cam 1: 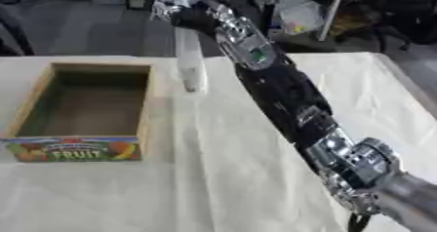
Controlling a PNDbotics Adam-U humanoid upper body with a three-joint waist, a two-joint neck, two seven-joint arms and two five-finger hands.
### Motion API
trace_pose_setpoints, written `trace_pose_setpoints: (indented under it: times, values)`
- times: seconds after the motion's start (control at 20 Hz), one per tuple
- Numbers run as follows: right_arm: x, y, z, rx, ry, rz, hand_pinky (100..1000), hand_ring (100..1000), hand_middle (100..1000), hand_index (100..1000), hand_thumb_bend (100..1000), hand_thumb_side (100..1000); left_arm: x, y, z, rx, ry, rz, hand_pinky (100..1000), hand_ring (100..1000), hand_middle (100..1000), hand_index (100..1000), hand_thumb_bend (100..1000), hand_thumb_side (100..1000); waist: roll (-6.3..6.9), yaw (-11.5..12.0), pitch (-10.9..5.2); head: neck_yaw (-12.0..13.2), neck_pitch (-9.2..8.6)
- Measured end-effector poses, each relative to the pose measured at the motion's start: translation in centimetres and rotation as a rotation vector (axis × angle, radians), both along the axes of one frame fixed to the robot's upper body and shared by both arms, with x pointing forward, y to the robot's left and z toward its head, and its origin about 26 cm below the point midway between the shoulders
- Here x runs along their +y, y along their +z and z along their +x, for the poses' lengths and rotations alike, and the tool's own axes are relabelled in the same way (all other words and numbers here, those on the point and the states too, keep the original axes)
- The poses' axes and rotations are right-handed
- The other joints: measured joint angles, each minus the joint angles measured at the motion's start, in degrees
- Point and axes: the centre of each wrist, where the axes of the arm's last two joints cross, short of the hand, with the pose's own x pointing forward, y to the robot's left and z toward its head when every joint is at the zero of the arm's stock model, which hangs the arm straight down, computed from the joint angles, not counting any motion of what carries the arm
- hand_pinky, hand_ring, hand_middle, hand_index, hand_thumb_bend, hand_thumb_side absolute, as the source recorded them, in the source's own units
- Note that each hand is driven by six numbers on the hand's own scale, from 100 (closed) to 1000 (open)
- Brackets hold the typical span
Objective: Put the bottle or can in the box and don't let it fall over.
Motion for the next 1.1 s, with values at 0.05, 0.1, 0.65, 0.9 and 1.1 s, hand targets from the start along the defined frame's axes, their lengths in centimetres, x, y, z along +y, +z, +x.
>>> trace_pose_setpoints:
  times: [0.05,0.1,0.65,0.9,1.1]
  values:
    - [0.1,0.3,0.0,-0.005,0.007,0.006,771,874,558,521,100,426,-0.2,0.1,0.1,0.000,-0.013,0.002,692,640,593,802,639,591,-0.20,0.86,-0.13,-0.32,-0.15]
    - [0.3,0.6,-0.1,-0.009,0.015,0.010,772,874,557,521,100,427,-0.4,0.1,0.2,0.001,-0.028,0.004,692,640,593,802,640,591,-0.37,1.60,-0.18,-0.66,-0.37]
    - [2.6,1.4,-0.2,0.043,0.112,0.076,794,899,552,520,100,437,-2.3,0.2,1.5,0.020,-0.140,0.029,692,638,589,802,645,586,-1.13,6.48,0.05,-4.77,-0.41]
    - [4.2,-0.1,-0.2,0.109,0.148,0.091,822,938,565,524,100,430,-2.6,-0.4,1.9,0.043,-0.149,0.026,692,637,589,802,646,583,-1.48,7.11,0.56,-5.99,-0.37]
    - [4.8,-2.5,-0.2,0.183,0.165,0.109,845,1000,642,579,100,433,-2.7,-0.7,2.2,0.057,-0.151,0.028,692,637,588,802,645,582,-1.78,7.06,1.14,-6.44,-0.37]
